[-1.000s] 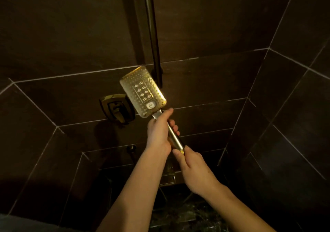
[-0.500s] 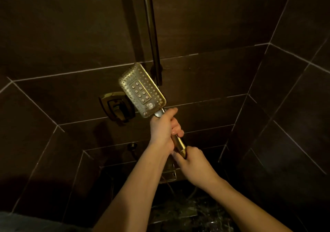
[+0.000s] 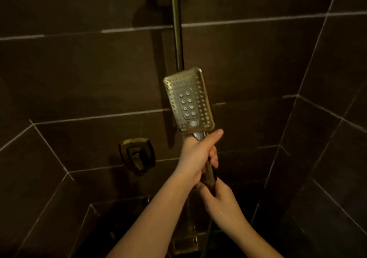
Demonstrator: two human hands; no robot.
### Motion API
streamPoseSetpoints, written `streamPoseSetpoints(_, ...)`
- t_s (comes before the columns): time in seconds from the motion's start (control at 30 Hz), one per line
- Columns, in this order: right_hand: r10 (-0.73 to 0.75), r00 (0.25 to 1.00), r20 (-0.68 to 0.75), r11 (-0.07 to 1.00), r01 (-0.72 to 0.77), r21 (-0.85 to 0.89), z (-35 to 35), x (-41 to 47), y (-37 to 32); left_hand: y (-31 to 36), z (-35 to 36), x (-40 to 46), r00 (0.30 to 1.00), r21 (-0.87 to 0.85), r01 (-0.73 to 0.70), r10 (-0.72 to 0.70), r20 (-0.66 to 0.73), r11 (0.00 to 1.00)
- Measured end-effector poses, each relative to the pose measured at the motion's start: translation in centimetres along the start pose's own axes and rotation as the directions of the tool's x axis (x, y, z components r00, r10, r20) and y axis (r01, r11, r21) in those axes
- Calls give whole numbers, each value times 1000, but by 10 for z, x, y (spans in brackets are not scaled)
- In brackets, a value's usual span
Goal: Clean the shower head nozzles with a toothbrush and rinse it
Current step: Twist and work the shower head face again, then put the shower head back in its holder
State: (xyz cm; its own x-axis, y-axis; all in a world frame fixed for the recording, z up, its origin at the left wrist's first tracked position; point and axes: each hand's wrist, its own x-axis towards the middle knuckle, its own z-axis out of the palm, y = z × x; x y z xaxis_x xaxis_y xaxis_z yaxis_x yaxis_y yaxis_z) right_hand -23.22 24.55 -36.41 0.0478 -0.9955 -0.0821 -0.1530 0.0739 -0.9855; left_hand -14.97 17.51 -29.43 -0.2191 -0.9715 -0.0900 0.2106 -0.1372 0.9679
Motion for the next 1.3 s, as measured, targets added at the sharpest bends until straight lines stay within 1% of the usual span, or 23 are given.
streamPoseSetpoints(0.1, -103, 992, -76, 994, 107, 38, -10, 18, -39, 38, 7, 7, 997, 93, -71, 71, 2, 993)
streamPoseSetpoints(0.2, -247, 957, -153, 968, 239, -72, -15, 38, -87, 76, 13, 20, 986, 190, -166, 167, 10, 968)
streamPoseSetpoints(0.33, -370, 904, -216, 925, 336, -178, -9, 63, -150, 128, 19, 30, 940, 247, -339, 317, 128, 908)
streamPoseSetpoints(0.4, -433, 865, -254, 895, 379, -234, -7, 75, -174, 158, 12, 30, 931, 306, -351, 294, 218, 885)
streamPoseSetpoints(0.43, -440, 861, -255, 893, 390, -223, -8, 79, -186, 174, 7, 29, 933, 344, -328, 244, 265, 880)
streamPoseSetpoints(0.47, -444, 862, -245, 893, 403, -201, -10, 83, -201, 189, -2, 33, 928, 349, -310, 202, 313, 884)
streamPoseSetpoints(0.5, -433, 870, -235, 900, 405, -158, -15, 88, -213, 204, -13, 39, 915, 293, -303, 191, 354, 907)
streamPoseSetpoints(0.53, -418, 881, -220, 908, 398, -134, -20, 91, -225, 217, -25, 46, 901, 164, -306, 229, 369, 938)
streamPoseSetpoints(0.57, -411, 889, -202, 912, 398, -102, -26, 95, -237, 232, -37, 51, 887, 32, -345, 315, 339, 938)
streamPoseSetpoints(0.6, -401, 899, -175, 916, 397, -59, -30, 97, -250, 246, -51, 58, 878, -52, -407, 406, 255, 912)
streamPoseSetpoints(0.63, -389, 911, -136, 920, 392, -2, -35, 101, -261, 261, -63, 60, 863, -51, -479, 481, 156, 876)
streamPoseSetpoints(0.67, -374, 922, -99, 924, 379, 43, -38, 103, -272, 274, -74, 64, 831, 40, -555, 552, 63, 831)
streamPoseSetpoints(0.73, -384, 921, -72, 918, 389, 78, -48, 114, -289, 295, -97, 77, 722, 353, -626, 688, -76, 696)
streamPoseSetpoints(0.77, -400, 913, -75, 910, 405, 83, -53, 123, -298, 305, -108, 85, 649, 525, -613, 755, -93, 591)
streamPoseSetpoints(0.8, -417, 904, -91, 902, 424, 78, -59, 131, -309, 313, -117, 94, 580, 690, -564, 812, -59, 453)
streamPoseSetpoints(0.83, -433, 895, -104, 895, 441, 68, -66, 139, -319, 320, -123, 101, 529, 825, -481, 849, 3, 297)
streamPoseSetpoints(0.9, -454, 883, -116, 886, 462, 51, -78, 153, -342, 331, -133, 118, 482, 951, -309, 866, 134, 24)
streamPoseSetpoints(0.93, -467, 878, -109, 879, 474, 54, -84, 157, -353, 334, -137, 126, 487, 969, -238, 855, 177, -65)
streamPoseSetpoints(0.97, -481, 871, -93, 871, 488, 62, -89, 162, -365, 336, -140, 133, 497, 976, -181, 844, 200, -125)
streamPoseSetpoints(1.07, -513, 857, -53, 854, 515, 73, -101, 175, -398, 339, -142, 155, 493, 978, -69, 845, 207, -199)
streamPoseSetpoints(1.17, -531, 845, -65, 844, 534, 41, -106, 186, -426, 334, -139, 177, 469, 981, -11, 866, 176, -194)
streamPoseSetpoints(1.23, -537, 840, -81, 840, 541, 39, -107, 194, -440, 327, -138, 191, 503, 987, 3, 853, 138, -161)
streamPoseSetpoints(1.3, -548, 833, -81, 831, 552, 60, -107, 201, -451, 320, -139, 202, 579, 988, 46, 810, 93, -146)
